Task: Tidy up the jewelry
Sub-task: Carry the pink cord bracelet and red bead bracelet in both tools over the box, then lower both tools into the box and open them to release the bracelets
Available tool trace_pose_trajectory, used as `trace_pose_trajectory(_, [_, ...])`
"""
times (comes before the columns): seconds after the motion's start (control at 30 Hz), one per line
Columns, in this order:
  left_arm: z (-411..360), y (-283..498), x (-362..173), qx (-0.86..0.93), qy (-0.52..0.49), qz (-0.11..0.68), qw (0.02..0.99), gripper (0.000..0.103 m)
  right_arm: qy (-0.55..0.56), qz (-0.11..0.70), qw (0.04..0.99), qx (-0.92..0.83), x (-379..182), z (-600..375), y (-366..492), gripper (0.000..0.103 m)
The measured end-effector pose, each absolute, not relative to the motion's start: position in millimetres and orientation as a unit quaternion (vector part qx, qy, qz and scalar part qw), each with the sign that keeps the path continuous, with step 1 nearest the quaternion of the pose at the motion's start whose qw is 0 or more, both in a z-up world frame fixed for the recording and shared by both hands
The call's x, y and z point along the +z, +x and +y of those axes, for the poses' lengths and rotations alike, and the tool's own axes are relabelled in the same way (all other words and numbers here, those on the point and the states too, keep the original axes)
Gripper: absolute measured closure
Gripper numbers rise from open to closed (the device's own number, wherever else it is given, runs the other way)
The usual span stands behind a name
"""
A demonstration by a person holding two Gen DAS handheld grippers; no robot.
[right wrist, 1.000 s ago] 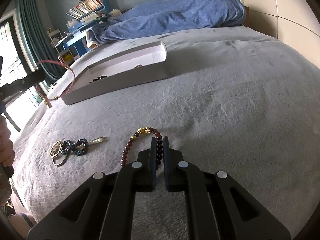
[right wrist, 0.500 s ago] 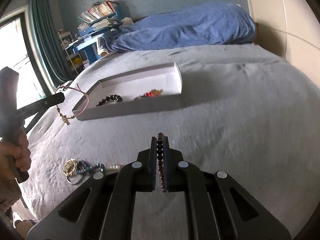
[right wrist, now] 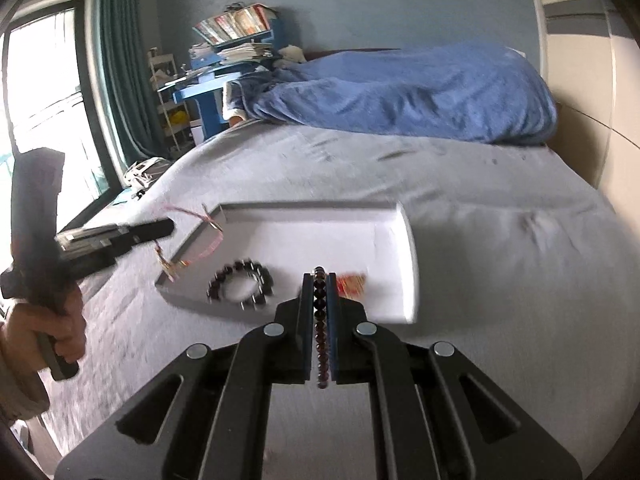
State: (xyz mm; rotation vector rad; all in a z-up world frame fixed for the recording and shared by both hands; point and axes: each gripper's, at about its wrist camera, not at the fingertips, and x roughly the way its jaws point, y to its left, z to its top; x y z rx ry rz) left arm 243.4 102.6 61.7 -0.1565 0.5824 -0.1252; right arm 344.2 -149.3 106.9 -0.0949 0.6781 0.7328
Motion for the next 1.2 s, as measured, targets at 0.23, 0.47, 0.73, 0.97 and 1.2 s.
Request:
trace_pose_trajectory(0.23, [109, 276, 54, -0.053, -0.077, 0.296, 0.951, 0.1, -0.072, 0.338, 0.866, 0.362, 99, -95, 385, 0.097])
trace_pose_trajectory(0.47, [115, 303, 41, -0.043, -0.077, 0.314, 0.945, 0.1, -0.097, 0.354, 0.857, 0.362, 79, -60, 403, 0.097])
trace_pose_trajectory(0.73, [112, 330, 19, -0.033, -0.068, 0.354, 0.932, 0.1, -0.105, 0.394, 0.85, 0.332, 52, -53, 436, 0.097])
trace_pose_trajectory(0.97, [110, 335, 5, -0.03, -0.07, 0.368, 0.927, 0.1, -0.117, 0.408, 0.849, 0.316, 38, -60, 444, 0.097])
trace_pose_trajectory(1.2, [109, 331, 5, -0.017, -0.06, 0.364, 0.929, 0.081, -0.125, 0.413, 0.848, 0.307, 30, -63, 444, 0.097])
